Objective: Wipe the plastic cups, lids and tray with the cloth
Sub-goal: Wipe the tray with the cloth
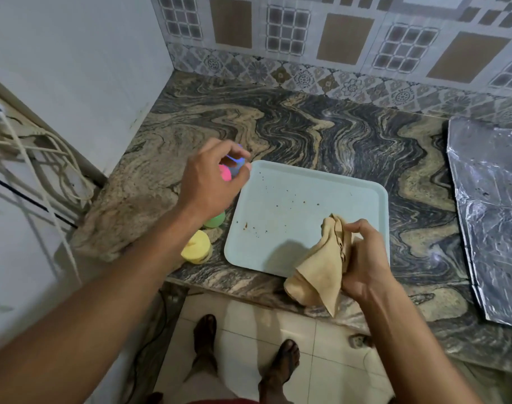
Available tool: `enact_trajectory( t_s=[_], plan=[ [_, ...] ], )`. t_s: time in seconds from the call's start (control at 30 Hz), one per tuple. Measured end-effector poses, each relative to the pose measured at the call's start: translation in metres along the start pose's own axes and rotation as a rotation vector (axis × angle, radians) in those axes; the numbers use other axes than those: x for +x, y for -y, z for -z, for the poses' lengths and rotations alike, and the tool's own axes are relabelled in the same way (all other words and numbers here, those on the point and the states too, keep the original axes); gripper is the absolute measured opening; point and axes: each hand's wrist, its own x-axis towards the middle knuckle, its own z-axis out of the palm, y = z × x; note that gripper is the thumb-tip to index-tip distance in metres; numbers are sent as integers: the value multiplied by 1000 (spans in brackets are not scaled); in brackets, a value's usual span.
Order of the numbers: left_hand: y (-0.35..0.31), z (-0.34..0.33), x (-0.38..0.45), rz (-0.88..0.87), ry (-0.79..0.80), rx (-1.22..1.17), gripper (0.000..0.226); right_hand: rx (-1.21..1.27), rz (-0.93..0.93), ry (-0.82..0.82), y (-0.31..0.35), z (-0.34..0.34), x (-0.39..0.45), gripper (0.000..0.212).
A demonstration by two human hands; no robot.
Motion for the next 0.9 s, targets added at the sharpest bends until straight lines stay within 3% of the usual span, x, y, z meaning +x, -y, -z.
enact_trajectory(
  t_s=[0.07, 0.17, 0.27, 0.4, 0.47, 0.57, 0.9],
  plan=[
    [-13, -2, -47, 10, 14, -35, 9, -193, 86, -9, 7, -11, 7, 20],
    [-15, -21, -118, 79, 118, -17, 13, -655, 422, -14, 13, -30, 22, 23],
    [-2, -49, -170, 151, 187, -2, 10, -1075, 759, 224, 13, -49, 39, 24],
    [12, -77, -197, 121, 190, 96, 18, -1463, 992, 540, -11, -63, 74, 36],
    [20, -88, -204, 130, 181, 170, 23, -1614, 1050, 634, -33, -62, 93, 35],
    [32, -98, -212, 139, 179, 243, 25, -1884, 1167, 641, -64, -51, 111, 39],
    [55, -106, -204, 58, 111, 241, 22, -1818, 1432, 736, -81, -35, 139, 31]
  ],
)
